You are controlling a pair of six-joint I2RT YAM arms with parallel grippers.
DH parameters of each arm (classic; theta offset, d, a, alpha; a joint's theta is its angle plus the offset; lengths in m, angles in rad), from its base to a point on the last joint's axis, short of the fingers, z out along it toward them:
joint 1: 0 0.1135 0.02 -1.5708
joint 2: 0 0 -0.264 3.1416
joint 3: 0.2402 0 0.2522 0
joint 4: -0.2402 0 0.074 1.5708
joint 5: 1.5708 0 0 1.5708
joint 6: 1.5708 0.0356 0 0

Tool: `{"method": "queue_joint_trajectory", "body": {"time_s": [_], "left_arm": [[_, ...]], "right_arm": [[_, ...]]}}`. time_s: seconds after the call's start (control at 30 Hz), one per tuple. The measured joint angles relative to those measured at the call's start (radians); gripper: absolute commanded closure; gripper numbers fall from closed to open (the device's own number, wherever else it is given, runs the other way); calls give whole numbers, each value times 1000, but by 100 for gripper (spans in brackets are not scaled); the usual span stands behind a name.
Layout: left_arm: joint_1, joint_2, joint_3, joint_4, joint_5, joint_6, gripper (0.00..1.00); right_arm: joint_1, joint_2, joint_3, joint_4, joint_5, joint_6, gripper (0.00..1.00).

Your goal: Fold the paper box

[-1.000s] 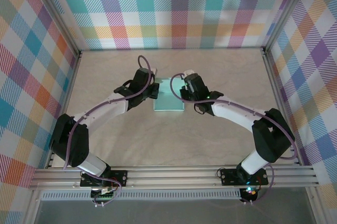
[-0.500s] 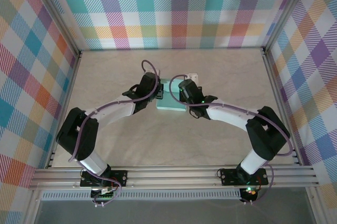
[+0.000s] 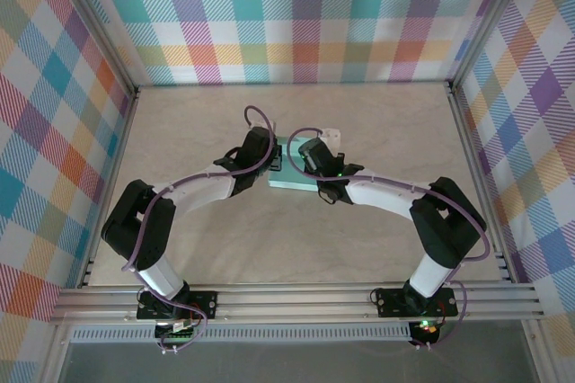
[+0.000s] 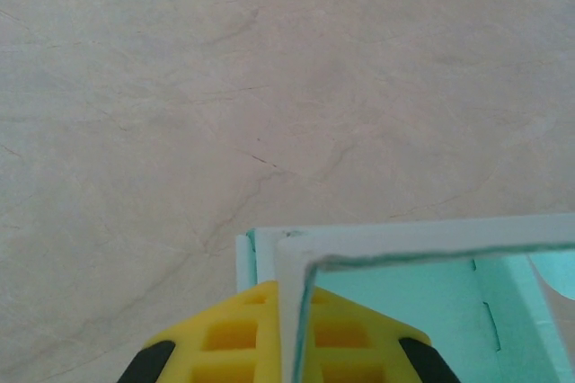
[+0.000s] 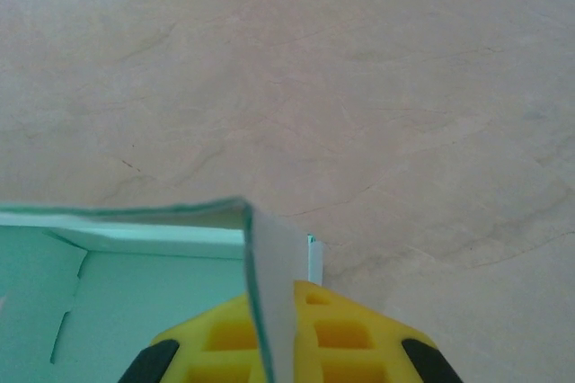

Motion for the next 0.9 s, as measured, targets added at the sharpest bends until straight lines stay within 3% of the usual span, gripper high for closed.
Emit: {"method": "queue_joint_trajectory", "body": {"time_s": [0.5, 0.9], "left_arm": [[-49, -75, -245, 293, -27, -2, 100], [-130, -97, -402, 486, -158, 33, 100]], "right_arm": [[57, 0, -130, 191, 105, 47, 100], [115, -11, -298, 440, 150, 0, 98]]}}
